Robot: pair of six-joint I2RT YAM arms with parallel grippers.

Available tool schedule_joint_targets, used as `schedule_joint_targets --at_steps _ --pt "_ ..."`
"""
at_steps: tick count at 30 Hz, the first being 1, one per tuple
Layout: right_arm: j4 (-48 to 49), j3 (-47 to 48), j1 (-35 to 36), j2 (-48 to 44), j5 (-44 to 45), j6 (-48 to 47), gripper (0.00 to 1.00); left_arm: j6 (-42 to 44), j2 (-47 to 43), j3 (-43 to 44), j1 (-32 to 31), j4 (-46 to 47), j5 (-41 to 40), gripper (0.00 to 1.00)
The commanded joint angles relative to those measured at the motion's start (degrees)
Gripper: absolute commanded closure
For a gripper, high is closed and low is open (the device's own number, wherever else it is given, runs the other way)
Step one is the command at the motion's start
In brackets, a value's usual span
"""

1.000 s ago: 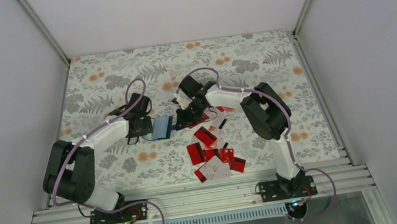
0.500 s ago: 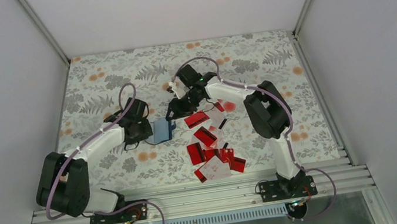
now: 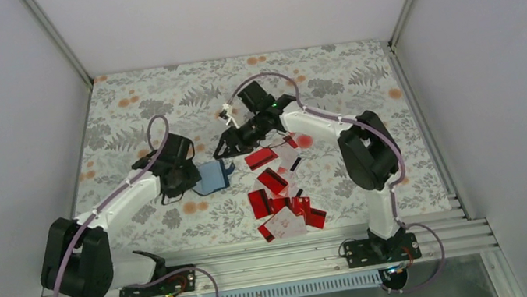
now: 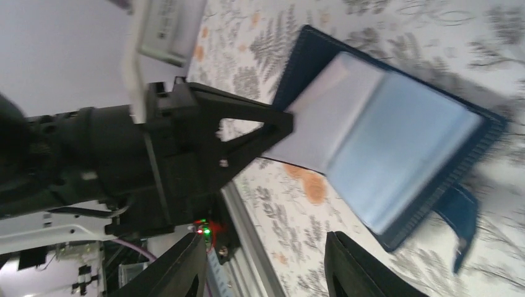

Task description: Put the credit cards into the card holder

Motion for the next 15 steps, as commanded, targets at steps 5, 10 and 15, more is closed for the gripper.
schedule_joint_targets --at_steps 5,10,15 --pt "5.64 2.80 5.77 6.31 -0.07 8.10 0.57 -6.26 -1.96 -3.87 -0.08 5.26 5.99 0.98" --pt "6.01 2.03 5.85 10.81 3.57 8.85 0.64 -6.61 -3.22 -6.18 -0.09 6.45 7.03 0.98" --pt "5.58 2.33 5.84 13.92 6.41 8.02 0.67 -7.30 -5.99 -9.08 0.00 7.22 7.70 0.97"
